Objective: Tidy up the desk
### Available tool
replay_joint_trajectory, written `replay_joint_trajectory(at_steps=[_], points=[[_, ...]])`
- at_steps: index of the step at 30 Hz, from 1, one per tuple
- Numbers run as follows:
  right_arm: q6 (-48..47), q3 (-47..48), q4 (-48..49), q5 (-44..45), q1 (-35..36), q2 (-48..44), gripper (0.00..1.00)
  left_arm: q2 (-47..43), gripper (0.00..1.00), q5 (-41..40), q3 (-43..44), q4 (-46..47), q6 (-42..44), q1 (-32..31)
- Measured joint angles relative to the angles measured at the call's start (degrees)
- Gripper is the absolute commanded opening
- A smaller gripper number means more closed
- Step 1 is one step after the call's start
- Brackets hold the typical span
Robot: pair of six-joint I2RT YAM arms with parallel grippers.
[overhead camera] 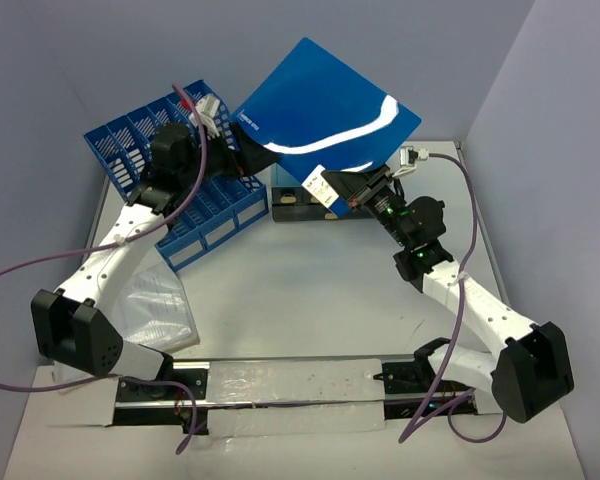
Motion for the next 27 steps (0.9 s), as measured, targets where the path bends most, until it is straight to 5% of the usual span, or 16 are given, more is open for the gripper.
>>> replay_joint_trajectory(at_steps=[15,16,20,21,27], points=[[2.2,0.6,10.8,0.3,5.5,14.4,0.00,2.9,0.96,6.2,-4.8,7.0,-1.5,4.8],[2.3,0.8,11.4,0.3,5.7,15.3,0.00,3.0,0.89,6.5,-5.3,7.1,-1.6,4.9],[2.5,1.4,12.4,0.3,5.9,18.2,0.00,3.8,0.33,8.3,-6.9,8.2,-2.9,6.3],[2.6,1.4,12.4,0.1,5.9,18.8,0.00,3.8,0.04,8.7,-7.5,9.3,-3.6,6.9],[2.8,1.4,12.1,0.3,6.2,23.0,0.00,1.9,0.00,10.0,-9.5,11.9,-8.9,8.4]])
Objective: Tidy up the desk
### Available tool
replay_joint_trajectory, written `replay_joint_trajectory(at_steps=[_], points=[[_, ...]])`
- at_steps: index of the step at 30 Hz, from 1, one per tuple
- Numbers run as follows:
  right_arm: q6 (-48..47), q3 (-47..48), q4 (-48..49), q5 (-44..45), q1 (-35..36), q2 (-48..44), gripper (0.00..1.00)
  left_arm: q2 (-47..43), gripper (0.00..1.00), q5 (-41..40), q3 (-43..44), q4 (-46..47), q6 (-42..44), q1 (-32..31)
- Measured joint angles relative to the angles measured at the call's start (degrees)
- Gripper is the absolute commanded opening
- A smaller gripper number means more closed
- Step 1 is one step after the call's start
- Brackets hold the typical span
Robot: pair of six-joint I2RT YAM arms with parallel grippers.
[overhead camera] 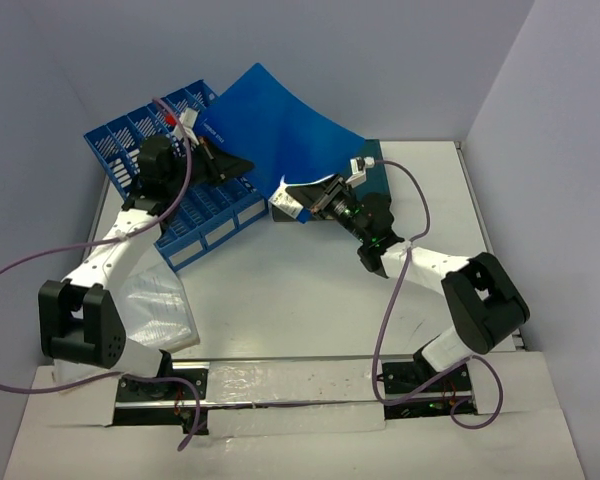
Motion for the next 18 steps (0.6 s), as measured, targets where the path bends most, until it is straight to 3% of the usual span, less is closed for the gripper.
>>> replay_joint_trajectory(at_steps=[2,4,5,7,10,14,18], points=[[0.1,0.0,-0.6,-0.2,0.1,0.2,0.02,-1.4,0.00,-0.5,-1.1,0.3,0.2,0.1],[-0.3,0.4,-2.2,-0.6,0.3,0.2,0.13,-2.9,0.00,-1.4,-2.3,0.5,1.1,0.0],[-1.0,1.0,-3.7,-0.8,0.4,0.2,0.21,-3.6,0.00,-1.9,-2.9,0.6,1.8,0.0],[-4.3,2.9,-9.5,-0.5,0.9,0.1,0.47,-5.2,0.00,-3.8,-4.4,0.5,4.2,0.0],[-11.2,5.1,-21.1,1.8,1.6,-1.3,0.64,-7.8,0.00,-7.1,-6.3,0.6,8.8,0.3],[-19.9,5.2,-35.6,7.3,2.3,-6.4,0.70,-11.7,0.00,-9.5,-9.2,0.0,15.8,0.0],[-27.7,5.1,-43.6,15.9,2.9,-14.9,0.72,-13.0,0.00,-12.7,-10.2,-1.0,19.2,0.2]])
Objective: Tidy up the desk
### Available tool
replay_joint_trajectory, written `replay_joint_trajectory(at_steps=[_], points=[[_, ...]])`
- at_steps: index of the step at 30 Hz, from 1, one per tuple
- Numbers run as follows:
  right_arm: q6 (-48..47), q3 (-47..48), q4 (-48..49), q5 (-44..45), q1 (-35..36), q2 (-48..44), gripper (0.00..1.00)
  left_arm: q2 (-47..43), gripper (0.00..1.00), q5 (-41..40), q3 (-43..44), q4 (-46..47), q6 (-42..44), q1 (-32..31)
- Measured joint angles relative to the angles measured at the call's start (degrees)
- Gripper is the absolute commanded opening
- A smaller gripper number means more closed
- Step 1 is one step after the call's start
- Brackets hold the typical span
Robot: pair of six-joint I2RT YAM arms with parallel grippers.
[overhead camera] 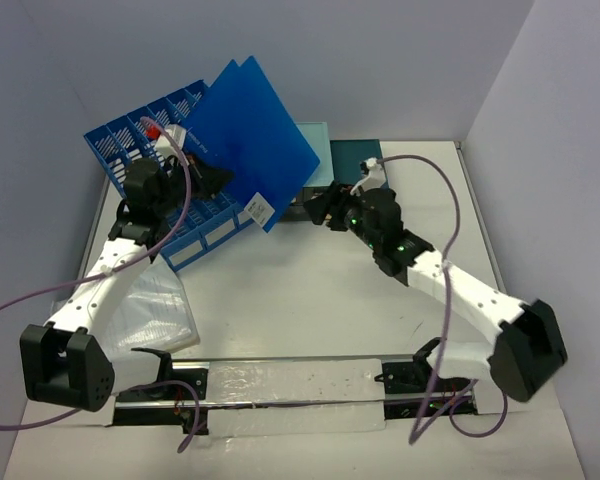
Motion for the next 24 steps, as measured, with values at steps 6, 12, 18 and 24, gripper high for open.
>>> replay_joint_trajectory(at_steps=[6,12,18,24], points=[[-14.6,-1.5,-0.4,19.2,12.3,-12.0,0.74,-0.9,0.00,-0.8,0.0,-0.7,0.2,-0.1],[-41.4,1.2,15.2,39.2,33.7,-0.8,0.76,-2.7,0.00,-0.6,0.2,-2.5,-0.6,-0.2],[-64.3,11.0,29.8,51.3,39.6,22.4,0.77,-5.8,0.00,-0.5,1.0,-6.0,-0.8,-0.2],[-75.3,15.1,39.3,56.1,39.5,29.1,0.79,-7.2,0.00,-0.3,2.3,-8.4,-0.7,-0.2]])
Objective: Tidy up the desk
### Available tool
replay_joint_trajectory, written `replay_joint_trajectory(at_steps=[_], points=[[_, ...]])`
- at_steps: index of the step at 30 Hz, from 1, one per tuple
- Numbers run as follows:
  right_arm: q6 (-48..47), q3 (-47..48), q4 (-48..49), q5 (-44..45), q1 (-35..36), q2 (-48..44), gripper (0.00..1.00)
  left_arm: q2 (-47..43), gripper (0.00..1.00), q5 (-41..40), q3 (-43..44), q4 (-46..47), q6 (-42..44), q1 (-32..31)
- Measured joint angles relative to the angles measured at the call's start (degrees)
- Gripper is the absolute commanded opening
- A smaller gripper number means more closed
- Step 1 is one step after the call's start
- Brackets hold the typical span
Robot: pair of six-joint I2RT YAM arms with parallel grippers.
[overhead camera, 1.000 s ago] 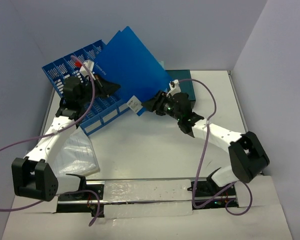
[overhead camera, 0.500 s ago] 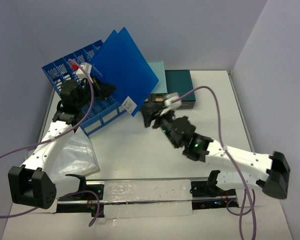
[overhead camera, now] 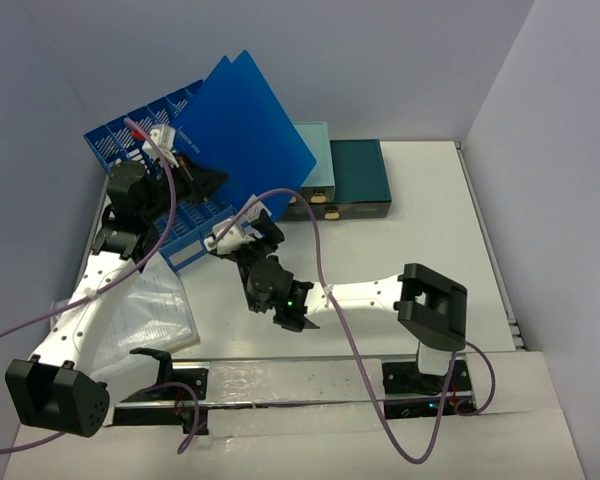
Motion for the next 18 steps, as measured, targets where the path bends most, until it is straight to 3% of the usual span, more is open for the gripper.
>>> replay_joint_trajectory(at_steps=[11,16,18], points=[[-19.3,12.4,20.1,7.5,-4.4,14.2,0.77,-0.6,0.00,1.8,1.2,-3.8,-1.5,-0.1],[-26.2,14.3,23.2,9.4,-6.9,17.5,0.69,-0.9,0.00,2.3,2.5,-5.9,-2.3,0.1],[-28.5,15.1,24.5,9.6,-7.0,17.9,0.58,-0.9,0.00,2.0,2.9,-6.3,-2.7,0.2]])
